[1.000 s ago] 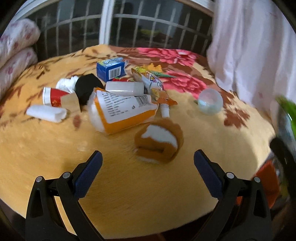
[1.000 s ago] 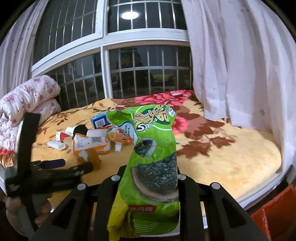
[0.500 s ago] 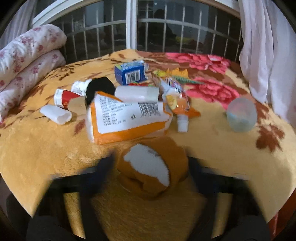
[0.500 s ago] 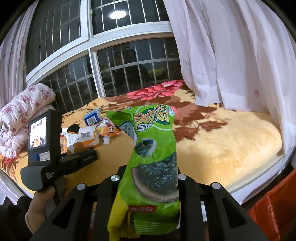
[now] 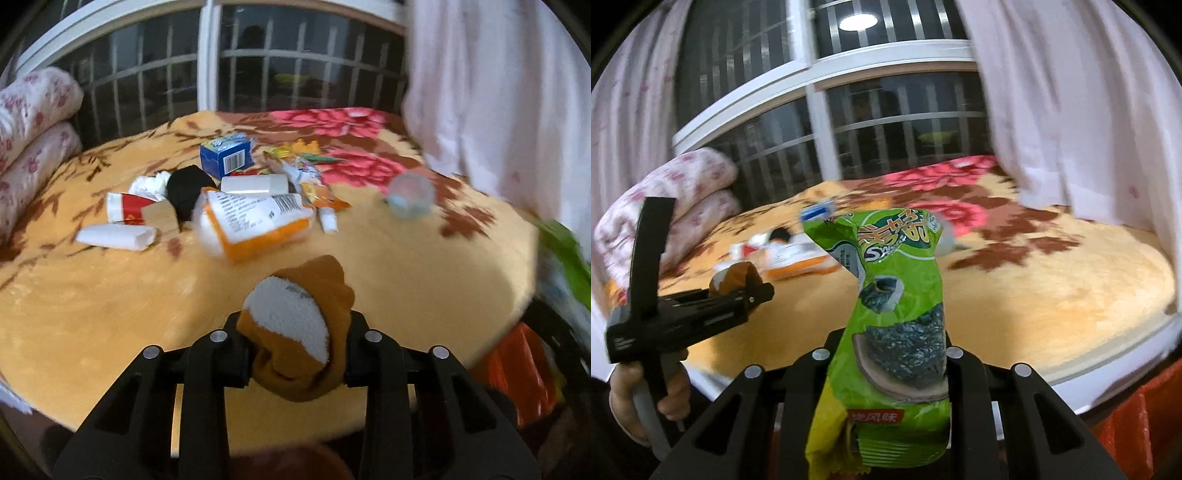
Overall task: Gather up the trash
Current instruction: 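Lower both tools over the orange bucket and release the sock and bag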
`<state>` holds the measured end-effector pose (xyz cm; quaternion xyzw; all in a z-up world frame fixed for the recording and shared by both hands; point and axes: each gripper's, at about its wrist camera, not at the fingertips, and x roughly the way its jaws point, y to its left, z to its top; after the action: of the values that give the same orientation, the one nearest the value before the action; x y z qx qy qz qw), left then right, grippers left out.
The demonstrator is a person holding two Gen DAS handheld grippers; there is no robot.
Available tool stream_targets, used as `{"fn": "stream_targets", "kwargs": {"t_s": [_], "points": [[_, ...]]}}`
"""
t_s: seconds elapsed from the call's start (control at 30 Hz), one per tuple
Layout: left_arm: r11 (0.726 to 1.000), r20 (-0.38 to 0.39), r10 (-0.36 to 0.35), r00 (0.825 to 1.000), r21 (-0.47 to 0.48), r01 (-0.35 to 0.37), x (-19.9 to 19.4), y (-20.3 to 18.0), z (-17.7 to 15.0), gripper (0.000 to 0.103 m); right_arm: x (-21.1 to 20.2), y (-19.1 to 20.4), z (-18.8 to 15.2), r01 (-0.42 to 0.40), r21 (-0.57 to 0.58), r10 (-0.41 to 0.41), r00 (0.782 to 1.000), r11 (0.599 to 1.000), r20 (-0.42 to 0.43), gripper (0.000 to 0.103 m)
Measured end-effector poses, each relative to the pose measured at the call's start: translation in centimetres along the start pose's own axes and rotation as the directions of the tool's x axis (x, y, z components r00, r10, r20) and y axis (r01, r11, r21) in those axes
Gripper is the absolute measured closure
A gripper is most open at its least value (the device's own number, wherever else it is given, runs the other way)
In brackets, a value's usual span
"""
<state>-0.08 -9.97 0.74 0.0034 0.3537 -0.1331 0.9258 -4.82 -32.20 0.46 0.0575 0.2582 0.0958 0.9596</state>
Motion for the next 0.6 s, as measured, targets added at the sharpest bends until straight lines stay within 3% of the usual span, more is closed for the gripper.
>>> {"fn": "stream_targets", "kwargs": {"t_s": [0.13, 0.37, 0.47, 0.6], "points": [[0.998, -0.016, -0.009, 1.000, 0.064, 0.010, -3.6, 1.2, -3.2, 0.071, -0.6, 2.6, -1.1, -0.137, -0.038, 0.134, 0.989, 0.990, -0.060, 0.079], [0.986, -0.078, 0.008, 0.997, 0.168, 0.005, -6.2, 3.8, -9.7, 0.071, -0.9, 6.4, -3.8, -0.266, -0.093, 0.245, 0.950, 0.959, -0.194, 0.079], [0.974, -0.153, -0.016, 0.988, 0.220, 0.050, -5.6, 4.2, -12.6, 0.071, -0.1, 8.3, -5.9, -0.334, -0.139, 0.277, 0.906, 0.932, -0.319, 0.078], [0.964, -0.255, -0.030, 0.967, 0.247, 0.095, -3.6, 4.6, -15.4, 0.071, 2.1, 10.1, -8.8, -0.366, -0.170, 0.253, 0.848, 0.915, -0.466, 0.078]]}}
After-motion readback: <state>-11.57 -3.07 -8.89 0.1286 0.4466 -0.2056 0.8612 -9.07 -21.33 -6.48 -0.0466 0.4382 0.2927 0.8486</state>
